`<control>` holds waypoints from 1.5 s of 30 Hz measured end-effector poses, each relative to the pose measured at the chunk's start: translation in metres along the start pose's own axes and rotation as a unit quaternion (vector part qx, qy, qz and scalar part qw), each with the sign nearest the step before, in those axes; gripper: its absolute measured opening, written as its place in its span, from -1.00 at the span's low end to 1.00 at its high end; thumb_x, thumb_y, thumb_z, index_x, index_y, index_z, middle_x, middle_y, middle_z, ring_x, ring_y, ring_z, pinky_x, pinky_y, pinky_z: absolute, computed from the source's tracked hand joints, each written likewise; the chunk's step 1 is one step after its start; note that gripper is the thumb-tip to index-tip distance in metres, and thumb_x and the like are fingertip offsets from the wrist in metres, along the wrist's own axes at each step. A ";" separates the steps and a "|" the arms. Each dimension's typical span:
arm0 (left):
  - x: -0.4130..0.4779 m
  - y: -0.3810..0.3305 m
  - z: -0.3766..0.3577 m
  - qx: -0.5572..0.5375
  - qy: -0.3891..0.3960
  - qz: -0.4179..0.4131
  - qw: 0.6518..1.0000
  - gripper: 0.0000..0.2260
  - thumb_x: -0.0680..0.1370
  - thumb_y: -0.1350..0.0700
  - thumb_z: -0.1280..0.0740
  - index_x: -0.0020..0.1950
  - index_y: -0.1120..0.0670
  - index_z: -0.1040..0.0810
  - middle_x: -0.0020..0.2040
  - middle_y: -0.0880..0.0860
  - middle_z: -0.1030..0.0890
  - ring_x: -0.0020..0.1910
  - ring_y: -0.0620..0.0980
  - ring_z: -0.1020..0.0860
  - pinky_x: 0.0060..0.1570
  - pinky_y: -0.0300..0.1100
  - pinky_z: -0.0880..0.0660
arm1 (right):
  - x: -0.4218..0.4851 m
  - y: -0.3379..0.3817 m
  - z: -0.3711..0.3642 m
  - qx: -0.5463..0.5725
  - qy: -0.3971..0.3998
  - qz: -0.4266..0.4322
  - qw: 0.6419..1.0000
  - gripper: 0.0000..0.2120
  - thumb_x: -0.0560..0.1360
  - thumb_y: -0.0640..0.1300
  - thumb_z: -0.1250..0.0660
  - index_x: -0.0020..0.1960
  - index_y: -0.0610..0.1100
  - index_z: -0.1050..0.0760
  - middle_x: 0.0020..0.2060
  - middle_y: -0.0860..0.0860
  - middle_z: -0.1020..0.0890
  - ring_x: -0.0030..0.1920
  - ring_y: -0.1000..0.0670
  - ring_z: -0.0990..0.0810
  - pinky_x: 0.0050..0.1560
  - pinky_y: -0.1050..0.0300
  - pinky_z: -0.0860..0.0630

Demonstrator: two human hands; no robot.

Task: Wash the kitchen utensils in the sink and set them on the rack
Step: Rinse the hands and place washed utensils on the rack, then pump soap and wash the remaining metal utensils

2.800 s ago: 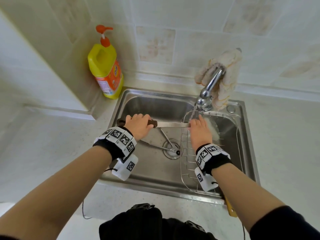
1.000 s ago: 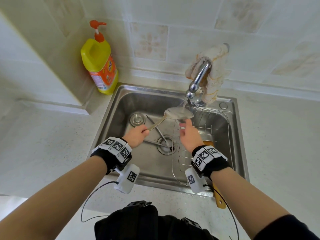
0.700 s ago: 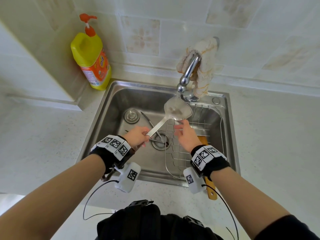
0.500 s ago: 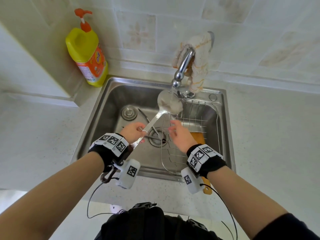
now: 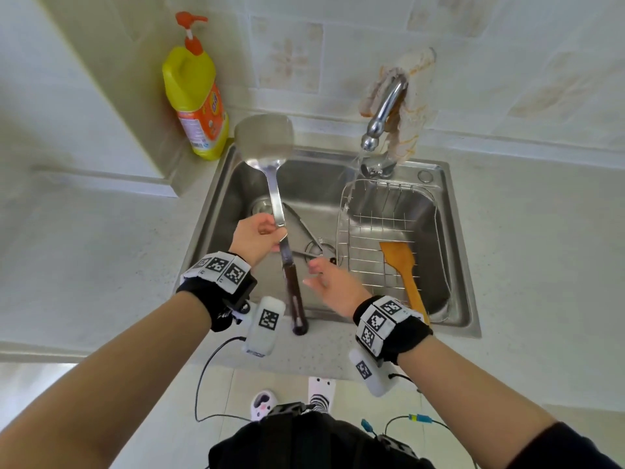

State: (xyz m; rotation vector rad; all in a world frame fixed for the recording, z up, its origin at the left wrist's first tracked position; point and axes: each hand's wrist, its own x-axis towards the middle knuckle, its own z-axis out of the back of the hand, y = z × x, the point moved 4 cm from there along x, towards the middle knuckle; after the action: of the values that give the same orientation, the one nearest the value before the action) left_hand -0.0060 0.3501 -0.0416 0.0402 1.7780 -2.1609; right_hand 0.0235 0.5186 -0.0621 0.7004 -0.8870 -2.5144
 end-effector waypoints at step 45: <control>0.351 -0.074 0.237 0.518 -0.010 -0.073 0.852 -0.81 0.51 -0.01 -0.33 0.05 0.04 -0.60 0.02 0.07 -0.52 0.07 0.07 -0.46 0.19 0.01 -0.41 | 0.397 0.133 0.151 -0.153 -0.209 -0.111 0.959 -0.60 0.53 -0.06 -0.29 0.27 -0.25 -0.34 0.21 -0.16 -0.39 0.20 -0.12 -0.44 0.18 0.03 -0.44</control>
State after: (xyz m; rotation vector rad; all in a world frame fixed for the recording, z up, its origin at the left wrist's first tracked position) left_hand -0.3112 0.0505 -0.0026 0.1406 0.4128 -2.9307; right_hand -0.3561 0.2942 -0.0008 0.1755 -0.5398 -2.9744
